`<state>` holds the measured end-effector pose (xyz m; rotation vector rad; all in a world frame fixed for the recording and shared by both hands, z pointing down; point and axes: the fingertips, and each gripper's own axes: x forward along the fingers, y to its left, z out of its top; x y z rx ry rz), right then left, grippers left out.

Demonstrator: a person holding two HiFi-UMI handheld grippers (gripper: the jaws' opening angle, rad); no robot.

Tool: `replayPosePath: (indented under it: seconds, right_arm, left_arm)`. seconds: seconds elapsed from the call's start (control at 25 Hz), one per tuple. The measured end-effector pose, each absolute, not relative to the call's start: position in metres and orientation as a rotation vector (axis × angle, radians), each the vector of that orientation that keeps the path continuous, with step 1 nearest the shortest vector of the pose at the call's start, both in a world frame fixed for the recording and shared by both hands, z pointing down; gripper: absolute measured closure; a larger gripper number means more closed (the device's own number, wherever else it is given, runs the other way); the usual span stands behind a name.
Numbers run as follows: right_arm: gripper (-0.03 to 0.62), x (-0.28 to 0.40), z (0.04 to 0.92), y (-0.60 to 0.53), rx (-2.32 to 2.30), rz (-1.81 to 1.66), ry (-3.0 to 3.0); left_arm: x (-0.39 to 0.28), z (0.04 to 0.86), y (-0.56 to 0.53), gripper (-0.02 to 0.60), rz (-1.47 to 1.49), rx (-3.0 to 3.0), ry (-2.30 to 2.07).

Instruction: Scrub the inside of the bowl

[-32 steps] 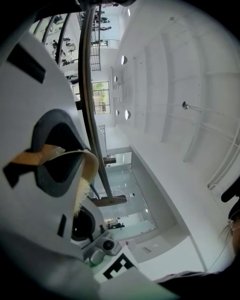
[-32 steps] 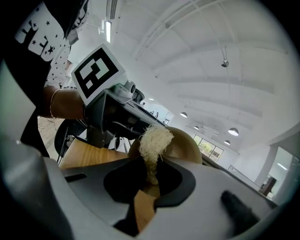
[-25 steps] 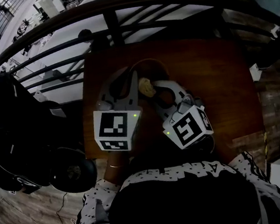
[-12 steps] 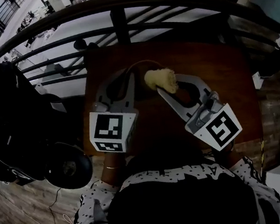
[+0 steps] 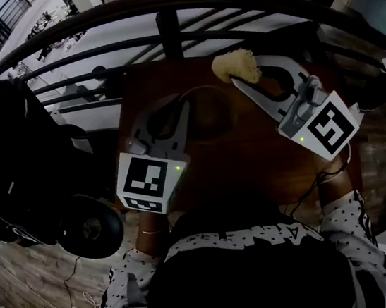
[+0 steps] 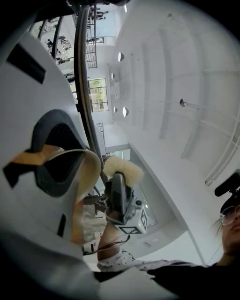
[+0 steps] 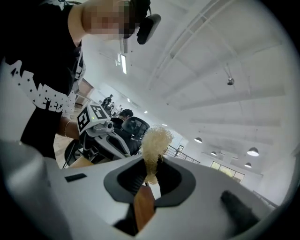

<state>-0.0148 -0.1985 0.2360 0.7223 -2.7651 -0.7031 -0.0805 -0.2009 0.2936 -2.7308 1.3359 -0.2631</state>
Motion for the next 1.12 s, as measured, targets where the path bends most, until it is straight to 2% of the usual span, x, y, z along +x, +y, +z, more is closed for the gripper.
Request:
replayPosePath:
  seconds: [0.52, 1.12]
  right_arm:
    - [0.534, -0.054, 0.279, -0.187, 0.092, -0.762, -2.583]
    - [0.534, -0.05, 0.299, -0.177, -0.065, -0.724, -2.494]
  left_arm:
    - [-0.054, 0.311, -0.185, 0.557, -0.427, -2.717, 1.163]
    - [-0.06, 0.321, -0.182, 0.557, -0.505, -2.703, 1.169]
